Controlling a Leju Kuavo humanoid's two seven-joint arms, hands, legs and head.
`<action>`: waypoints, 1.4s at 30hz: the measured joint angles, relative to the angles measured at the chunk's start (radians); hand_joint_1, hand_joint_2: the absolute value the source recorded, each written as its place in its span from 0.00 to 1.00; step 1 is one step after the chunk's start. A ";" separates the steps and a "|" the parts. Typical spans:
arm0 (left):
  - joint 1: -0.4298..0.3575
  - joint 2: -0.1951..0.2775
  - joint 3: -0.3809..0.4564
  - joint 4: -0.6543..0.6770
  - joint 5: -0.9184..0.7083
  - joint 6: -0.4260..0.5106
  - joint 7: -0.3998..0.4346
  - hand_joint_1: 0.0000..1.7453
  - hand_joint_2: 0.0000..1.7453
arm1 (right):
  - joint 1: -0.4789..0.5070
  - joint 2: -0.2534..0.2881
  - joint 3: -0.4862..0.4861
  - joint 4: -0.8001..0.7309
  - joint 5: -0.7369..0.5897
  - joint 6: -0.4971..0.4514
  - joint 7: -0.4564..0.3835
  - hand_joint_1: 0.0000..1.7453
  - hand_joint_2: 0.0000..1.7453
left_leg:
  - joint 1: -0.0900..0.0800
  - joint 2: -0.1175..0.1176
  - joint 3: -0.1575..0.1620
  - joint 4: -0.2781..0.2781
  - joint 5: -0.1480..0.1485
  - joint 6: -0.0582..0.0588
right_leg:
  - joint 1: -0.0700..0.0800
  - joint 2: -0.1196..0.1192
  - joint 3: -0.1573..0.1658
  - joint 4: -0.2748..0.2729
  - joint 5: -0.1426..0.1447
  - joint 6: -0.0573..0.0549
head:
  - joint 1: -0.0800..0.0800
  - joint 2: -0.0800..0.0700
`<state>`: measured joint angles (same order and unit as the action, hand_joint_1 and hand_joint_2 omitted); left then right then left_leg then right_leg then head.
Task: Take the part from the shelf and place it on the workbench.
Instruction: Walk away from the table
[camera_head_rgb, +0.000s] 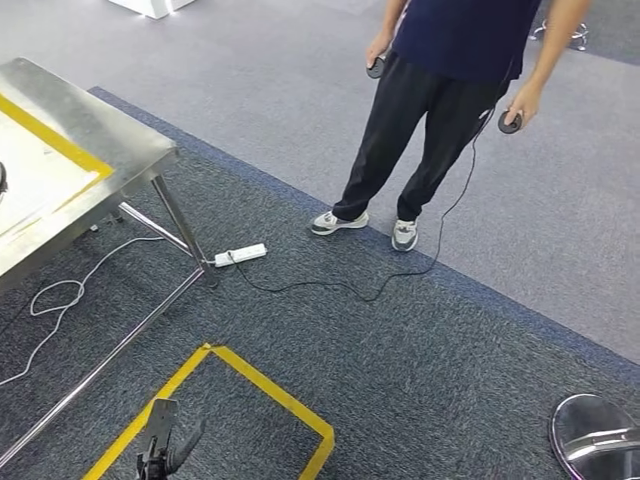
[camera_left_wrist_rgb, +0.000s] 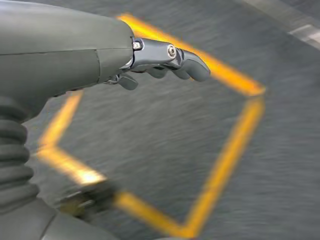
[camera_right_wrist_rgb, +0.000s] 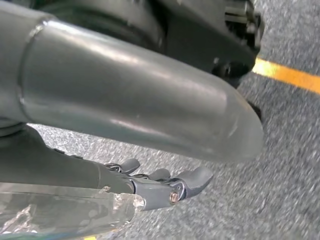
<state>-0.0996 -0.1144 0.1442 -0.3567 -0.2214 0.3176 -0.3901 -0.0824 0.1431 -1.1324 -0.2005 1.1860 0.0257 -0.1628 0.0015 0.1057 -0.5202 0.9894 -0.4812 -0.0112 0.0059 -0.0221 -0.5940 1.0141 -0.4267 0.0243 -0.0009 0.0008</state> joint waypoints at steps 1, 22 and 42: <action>0.003 0.000 0.005 0.017 0.002 0.006 0.017 0.00 1.00 | 0.001 0.000 0.000 0.000 0.000 -0.001 0.002 0.00 0.00 | 0.002 -0.018 -0.005 0.014 -0.013 -0.005 | -0.002 0.009 0.001 -0.004 0.002 -0.005 | -0.002 0.000; 0.059 -0.004 0.031 0.139 -0.039 -0.099 0.434 0.00 1.00 | -0.011 0.004 0.024 0.001 0.035 0.008 0.031 0.00 0.00 | 0.005 -0.067 -0.022 0.003 0.017 0.034 | -0.015 0.028 -0.159 0.295 -0.131 0.039 | 0.002 0.000; 0.053 -0.010 0.030 0.148 -0.076 -0.101 0.491 0.00 1.00 | -0.005 0.004 0.031 0.001 0.030 0.003 0.029 0.00 0.00 | 0.019 -0.174 -0.030 0.035 0.013 -0.012 | -0.014 0.138 0.000 0.006 -0.001 -0.001 | -0.009 0.000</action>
<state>-0.0466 -0.1246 0.1743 -0.2088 -0.2977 0.2169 0.1008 -0.0873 0.1469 -1.1016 -0.1999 1.2159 0.0286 -0.1338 0.0203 -0.0687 -0.5504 1.0244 -0.4683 -0.0235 -0.0085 0.1161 -0.5939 1.0205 -0.4281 0.0230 -0.0101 0.0008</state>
